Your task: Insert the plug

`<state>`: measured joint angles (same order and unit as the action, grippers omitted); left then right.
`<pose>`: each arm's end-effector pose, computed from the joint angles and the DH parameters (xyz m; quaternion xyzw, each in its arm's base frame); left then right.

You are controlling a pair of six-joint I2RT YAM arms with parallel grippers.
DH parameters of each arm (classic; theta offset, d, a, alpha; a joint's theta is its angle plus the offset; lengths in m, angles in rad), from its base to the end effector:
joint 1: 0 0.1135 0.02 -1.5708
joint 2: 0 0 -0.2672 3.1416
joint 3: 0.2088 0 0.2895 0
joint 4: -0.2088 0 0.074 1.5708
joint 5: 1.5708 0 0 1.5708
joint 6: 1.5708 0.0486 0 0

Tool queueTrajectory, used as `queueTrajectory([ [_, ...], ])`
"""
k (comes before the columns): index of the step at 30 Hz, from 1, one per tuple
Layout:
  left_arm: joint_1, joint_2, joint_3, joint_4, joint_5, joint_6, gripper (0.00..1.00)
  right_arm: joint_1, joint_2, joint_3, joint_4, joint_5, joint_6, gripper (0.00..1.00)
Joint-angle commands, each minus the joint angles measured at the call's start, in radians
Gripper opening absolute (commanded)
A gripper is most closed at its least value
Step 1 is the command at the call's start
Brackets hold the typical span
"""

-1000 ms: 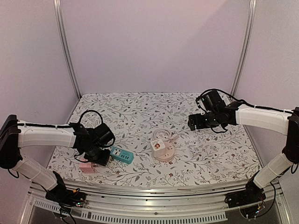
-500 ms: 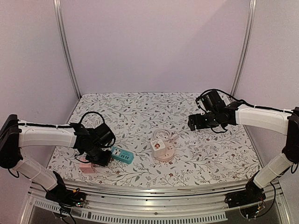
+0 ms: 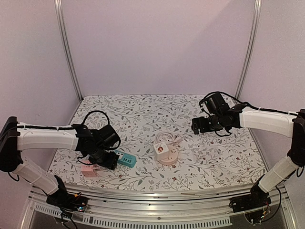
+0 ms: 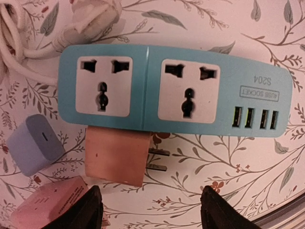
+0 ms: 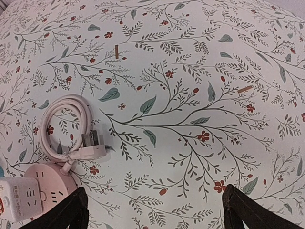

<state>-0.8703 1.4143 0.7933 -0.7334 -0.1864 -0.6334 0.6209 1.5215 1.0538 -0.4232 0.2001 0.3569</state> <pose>0.1808 -0.2004 0.1425 0.1070 0.9841 -0.0059 0.1417 0.3010 0.2034 0.2117 -0.0904 0.9343 0.0727 0.3371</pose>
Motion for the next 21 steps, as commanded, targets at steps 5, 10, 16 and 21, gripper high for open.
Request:
queueTrajectory([
  [5,0.044,-0.016,0.015,-0.019,-0.110,0.027,0.73,0.005,0.011,0.018,-0.009,0.007,-0.013,0.96],
  [10,0.097,0.028,0.007,0.017,-0.084,0.059,0.66,0.006,0.008,0.016,-0.010,0.010,-0.017,0.96],
  [16,0.114,0.066,0.006,0.063,-0.015,0.085,0.58,0.006,0.008,0.013,-0.010,0.011,-0.018,0.97],
  [21,0.114,0.072,0.000,0.067,0.024,0.088,0.58,0.006,0.011,0.014,-0.008,0.013,-0.021,0.96],
])
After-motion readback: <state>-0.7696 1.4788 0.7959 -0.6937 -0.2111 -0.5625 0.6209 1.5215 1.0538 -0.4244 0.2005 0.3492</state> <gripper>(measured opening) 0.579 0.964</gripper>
